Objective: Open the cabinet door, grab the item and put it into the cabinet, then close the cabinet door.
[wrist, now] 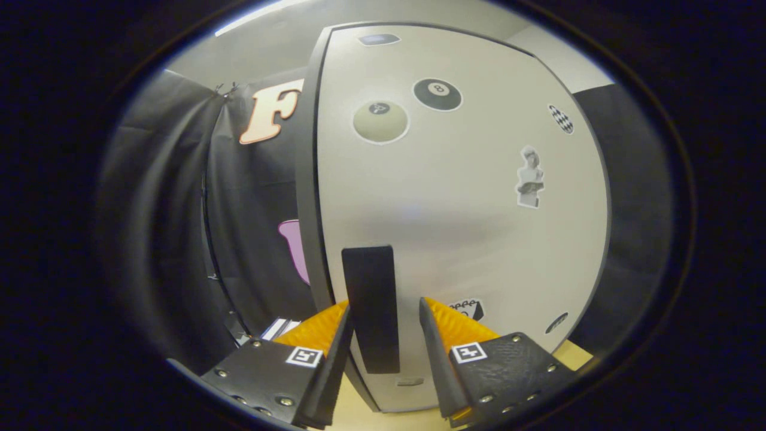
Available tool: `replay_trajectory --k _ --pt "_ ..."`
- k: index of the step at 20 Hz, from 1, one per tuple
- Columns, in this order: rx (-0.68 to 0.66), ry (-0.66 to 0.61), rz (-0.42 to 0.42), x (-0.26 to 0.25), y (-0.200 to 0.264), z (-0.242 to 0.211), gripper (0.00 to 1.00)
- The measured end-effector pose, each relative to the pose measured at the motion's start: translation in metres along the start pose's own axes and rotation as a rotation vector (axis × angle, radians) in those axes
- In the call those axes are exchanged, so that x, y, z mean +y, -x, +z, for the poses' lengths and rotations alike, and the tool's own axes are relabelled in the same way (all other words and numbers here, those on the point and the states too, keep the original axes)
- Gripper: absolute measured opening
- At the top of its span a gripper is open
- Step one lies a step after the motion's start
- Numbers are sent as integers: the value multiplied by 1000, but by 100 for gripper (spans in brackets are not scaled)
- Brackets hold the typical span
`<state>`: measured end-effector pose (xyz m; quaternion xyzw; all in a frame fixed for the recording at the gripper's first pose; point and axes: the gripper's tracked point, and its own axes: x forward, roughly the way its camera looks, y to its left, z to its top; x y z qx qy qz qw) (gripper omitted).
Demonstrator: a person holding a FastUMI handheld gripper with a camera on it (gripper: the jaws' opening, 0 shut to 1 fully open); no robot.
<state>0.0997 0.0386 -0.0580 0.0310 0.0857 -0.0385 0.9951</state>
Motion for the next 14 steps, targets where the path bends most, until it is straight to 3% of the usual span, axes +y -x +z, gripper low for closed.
replay_trajectory --k 1,2,6,7,14 --pt "5 14 -6 2 2 -2 52" --pt "-1 14 12 8 8 -1 52" --pt "-7 3 4 9 11 -3 27" --pt "-7 -3 4 11 7 -2 15" --pt "6 22 -4 3 37 -2 14"
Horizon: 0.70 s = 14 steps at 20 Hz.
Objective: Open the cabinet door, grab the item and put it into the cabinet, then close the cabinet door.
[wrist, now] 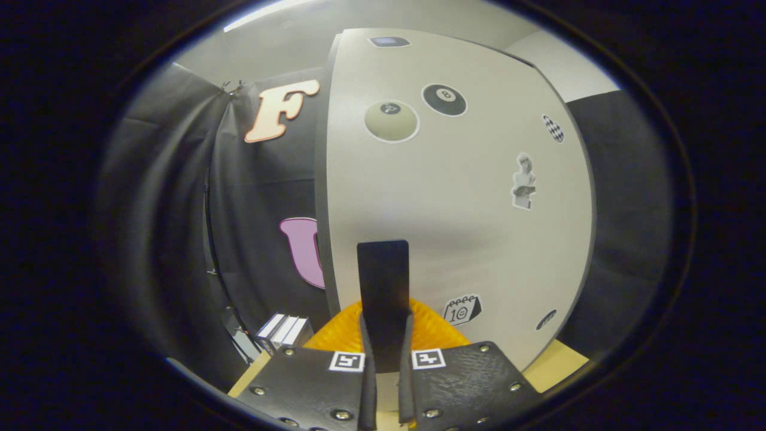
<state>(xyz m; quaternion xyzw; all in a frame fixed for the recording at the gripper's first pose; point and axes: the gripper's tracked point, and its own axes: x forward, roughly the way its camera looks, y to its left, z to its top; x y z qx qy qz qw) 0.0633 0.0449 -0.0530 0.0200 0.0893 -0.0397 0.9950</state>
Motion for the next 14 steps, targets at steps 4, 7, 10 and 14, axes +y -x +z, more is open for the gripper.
replay_trajectory --k 4,7,10,14 --pt "9 -6 -9 -12 35 3 14" --pt "10 -9 -15 -26 57 5 14" --pt "4 -25 -23 -40 78 5 14" --pt "2 -44 -48 -65 109 7 14"
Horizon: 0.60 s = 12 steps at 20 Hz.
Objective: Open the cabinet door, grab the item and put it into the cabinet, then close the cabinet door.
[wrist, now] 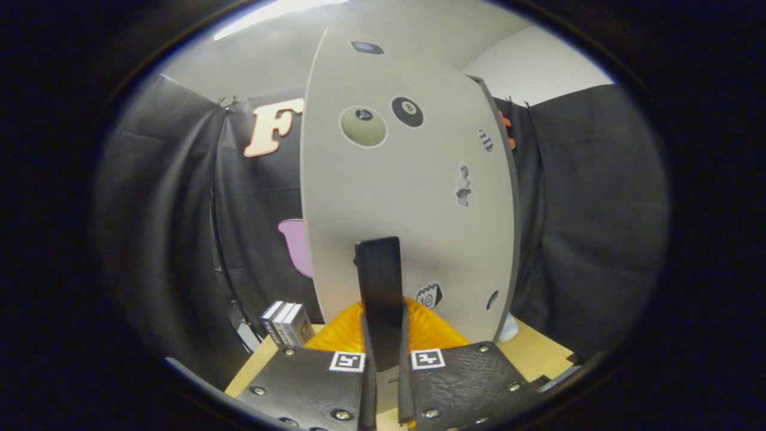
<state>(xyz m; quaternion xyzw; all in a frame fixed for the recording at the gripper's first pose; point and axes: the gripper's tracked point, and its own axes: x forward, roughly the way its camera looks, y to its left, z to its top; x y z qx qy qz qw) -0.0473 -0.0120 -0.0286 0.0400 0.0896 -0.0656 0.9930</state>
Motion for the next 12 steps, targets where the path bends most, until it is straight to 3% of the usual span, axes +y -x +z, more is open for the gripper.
replay_trajectory --k 12 --pt "29 -90 -135 -81 63 1 13"
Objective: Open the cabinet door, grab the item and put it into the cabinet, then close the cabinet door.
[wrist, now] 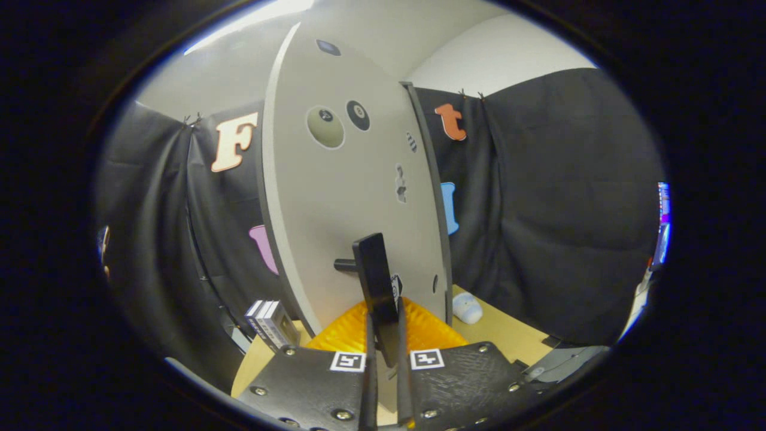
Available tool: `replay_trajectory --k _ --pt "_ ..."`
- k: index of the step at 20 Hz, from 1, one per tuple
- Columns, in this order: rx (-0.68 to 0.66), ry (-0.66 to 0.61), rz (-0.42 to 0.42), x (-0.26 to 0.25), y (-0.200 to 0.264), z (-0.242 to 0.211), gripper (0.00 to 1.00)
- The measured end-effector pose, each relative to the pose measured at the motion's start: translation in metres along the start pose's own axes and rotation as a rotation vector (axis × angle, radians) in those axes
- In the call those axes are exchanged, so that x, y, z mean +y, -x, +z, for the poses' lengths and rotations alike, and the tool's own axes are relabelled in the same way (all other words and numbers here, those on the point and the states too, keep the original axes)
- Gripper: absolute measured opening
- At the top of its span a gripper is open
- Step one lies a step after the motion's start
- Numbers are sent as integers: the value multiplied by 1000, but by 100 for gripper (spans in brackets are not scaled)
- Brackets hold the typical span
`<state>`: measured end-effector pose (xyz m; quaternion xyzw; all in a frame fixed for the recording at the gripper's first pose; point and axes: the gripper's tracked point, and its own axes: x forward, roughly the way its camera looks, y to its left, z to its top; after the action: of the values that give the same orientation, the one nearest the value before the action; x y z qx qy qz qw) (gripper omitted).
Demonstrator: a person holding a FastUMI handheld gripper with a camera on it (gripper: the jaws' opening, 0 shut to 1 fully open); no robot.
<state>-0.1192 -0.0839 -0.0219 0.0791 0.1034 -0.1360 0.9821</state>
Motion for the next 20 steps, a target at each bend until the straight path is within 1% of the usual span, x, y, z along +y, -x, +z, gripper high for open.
replay_trajectory --k 2,3,5,9,12,16,18,19,20 --pt "5 11 -13 -9 3 1 13" --pt "8 16 -15 -14 3 3 7" --pt "14 27 -9 -20 5 3 7" --pt "35 7 -14 -36 10 5 7" --pt "44 -5 -44 -61 16 8 7" --pt "65 -44 -111 -93 26 4 7" --pt "68 -43 -149 -108 28 2 11" --pt "63 -42 -169 -117 31 1 18" --pt "61 -43 -190 -121 34 2 21"
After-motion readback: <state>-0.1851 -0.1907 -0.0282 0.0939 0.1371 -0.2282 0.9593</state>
